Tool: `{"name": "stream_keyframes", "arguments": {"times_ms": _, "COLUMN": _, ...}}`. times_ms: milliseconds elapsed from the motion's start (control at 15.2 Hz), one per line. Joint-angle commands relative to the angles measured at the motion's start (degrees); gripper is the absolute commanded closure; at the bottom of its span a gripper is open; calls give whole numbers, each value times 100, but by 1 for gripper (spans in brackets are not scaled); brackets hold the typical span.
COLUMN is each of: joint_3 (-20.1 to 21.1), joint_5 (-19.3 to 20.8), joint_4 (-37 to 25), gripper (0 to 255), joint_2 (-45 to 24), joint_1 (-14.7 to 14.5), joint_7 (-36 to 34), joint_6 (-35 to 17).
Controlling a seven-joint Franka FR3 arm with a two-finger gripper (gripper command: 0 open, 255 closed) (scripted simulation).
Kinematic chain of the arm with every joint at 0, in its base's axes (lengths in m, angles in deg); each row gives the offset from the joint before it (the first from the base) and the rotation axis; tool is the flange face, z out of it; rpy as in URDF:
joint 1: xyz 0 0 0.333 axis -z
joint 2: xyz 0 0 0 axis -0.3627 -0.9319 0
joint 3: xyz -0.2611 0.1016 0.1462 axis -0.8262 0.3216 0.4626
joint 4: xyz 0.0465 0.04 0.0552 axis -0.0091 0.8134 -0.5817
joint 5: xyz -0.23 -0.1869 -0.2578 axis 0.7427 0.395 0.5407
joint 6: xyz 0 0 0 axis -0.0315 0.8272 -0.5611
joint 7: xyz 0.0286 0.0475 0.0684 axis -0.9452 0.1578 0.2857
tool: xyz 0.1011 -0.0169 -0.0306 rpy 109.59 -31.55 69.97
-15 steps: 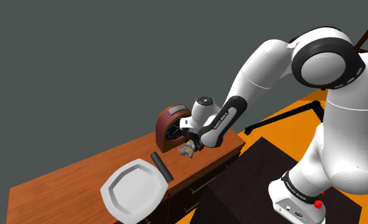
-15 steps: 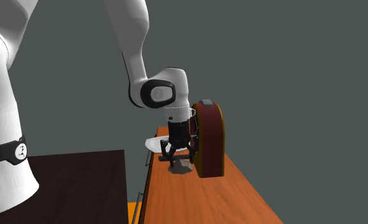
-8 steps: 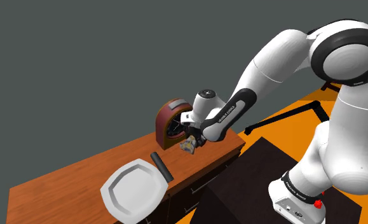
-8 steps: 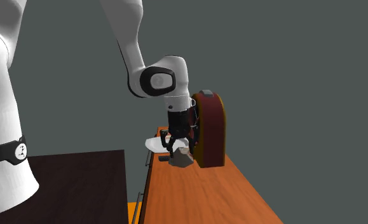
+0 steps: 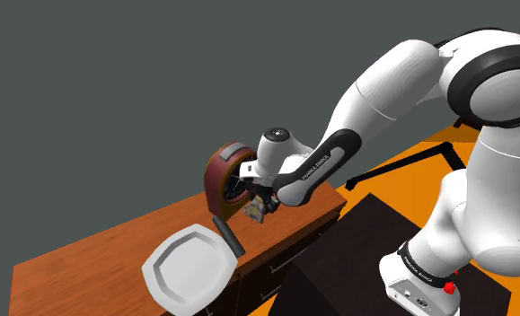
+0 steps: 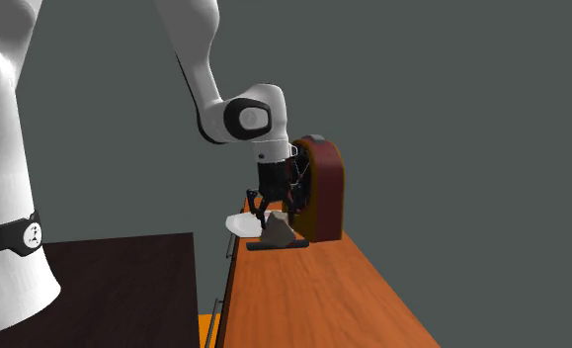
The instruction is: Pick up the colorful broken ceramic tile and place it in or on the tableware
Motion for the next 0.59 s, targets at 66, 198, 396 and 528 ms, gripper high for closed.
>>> {"name": "stream_keyframes", "arguments": {"times_ms": 66, "joint_3": 49, "joint_5": 46, "joint_4": -348, "gripper": 255, "joint_2": -105, "joint_1": -343, "joint_7": -440, "joint_6": 261}}
{"name": "stream_keyframes", "arguments": {"times_ms": 198, "joint_3": 93, "joint_5": 63, "joint_4": -618, "gripper": 255, "joint_2": -239, "joint_1": -544, "joint_7": -699, "joint_6": 412}}
{"name": "stream_keyframes", "arguments": {"times_ms": 396, "joint_3": 155, "joint_5": 79, "joint_4": -1068, "gripper": 255, "joint_2": -466, "joint_1": -826, "joint_7": -1055, "joint_6": 657}}
{"name": "stream_keyframes", "arguments": {"times_ms": 528, "joint_3": 196, "joint_5": 86, "joint_4": -1400, "gripper": 255, "joint_2": -635, "joint_1": -1000, "joint_7": -1274, "joint_6": 833}}
